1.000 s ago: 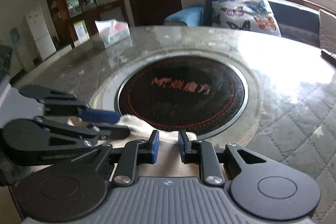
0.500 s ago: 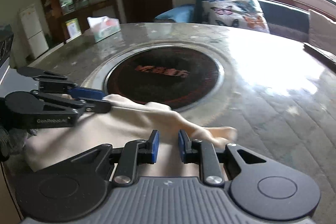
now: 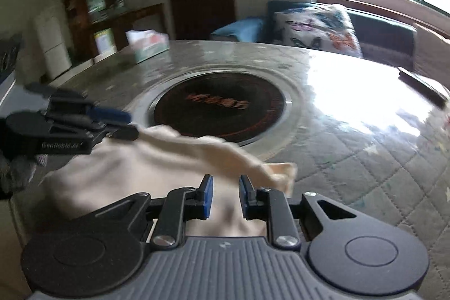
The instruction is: Fold clothes
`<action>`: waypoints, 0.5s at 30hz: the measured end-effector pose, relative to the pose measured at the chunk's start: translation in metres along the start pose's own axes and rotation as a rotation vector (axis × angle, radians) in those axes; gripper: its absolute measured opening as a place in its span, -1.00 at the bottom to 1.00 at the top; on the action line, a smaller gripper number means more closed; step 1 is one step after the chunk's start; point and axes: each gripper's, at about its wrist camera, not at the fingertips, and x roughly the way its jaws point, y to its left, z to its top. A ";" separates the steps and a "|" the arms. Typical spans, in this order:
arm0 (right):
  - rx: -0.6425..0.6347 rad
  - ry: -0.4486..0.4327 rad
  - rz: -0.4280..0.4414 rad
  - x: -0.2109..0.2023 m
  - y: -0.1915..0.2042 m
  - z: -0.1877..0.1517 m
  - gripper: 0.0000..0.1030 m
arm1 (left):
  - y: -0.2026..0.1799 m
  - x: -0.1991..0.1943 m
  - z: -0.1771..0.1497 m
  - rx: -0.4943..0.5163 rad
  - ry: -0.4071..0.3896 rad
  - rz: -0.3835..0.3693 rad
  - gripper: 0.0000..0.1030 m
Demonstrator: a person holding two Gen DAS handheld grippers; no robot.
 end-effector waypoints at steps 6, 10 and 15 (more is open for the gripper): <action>-0.126 -0.003 0.084 -0.015 0.040 -0.005 -0.61 | -0.035 -0.026 -0.017 0.092 -0.029 -0.061 -0.41; -0.187 0.008 0.108 -0.015 0.058 -0.015 -0.61 | -0.049 -0.028 -0.030 0.149 -0.019 -0.075 -0.41; -0.211 0.033 0.096 -0.004 0.066 -0.032 -0.58 | -0.053 -0.016 -0.045 0.162 0.031 -0.075 -0.41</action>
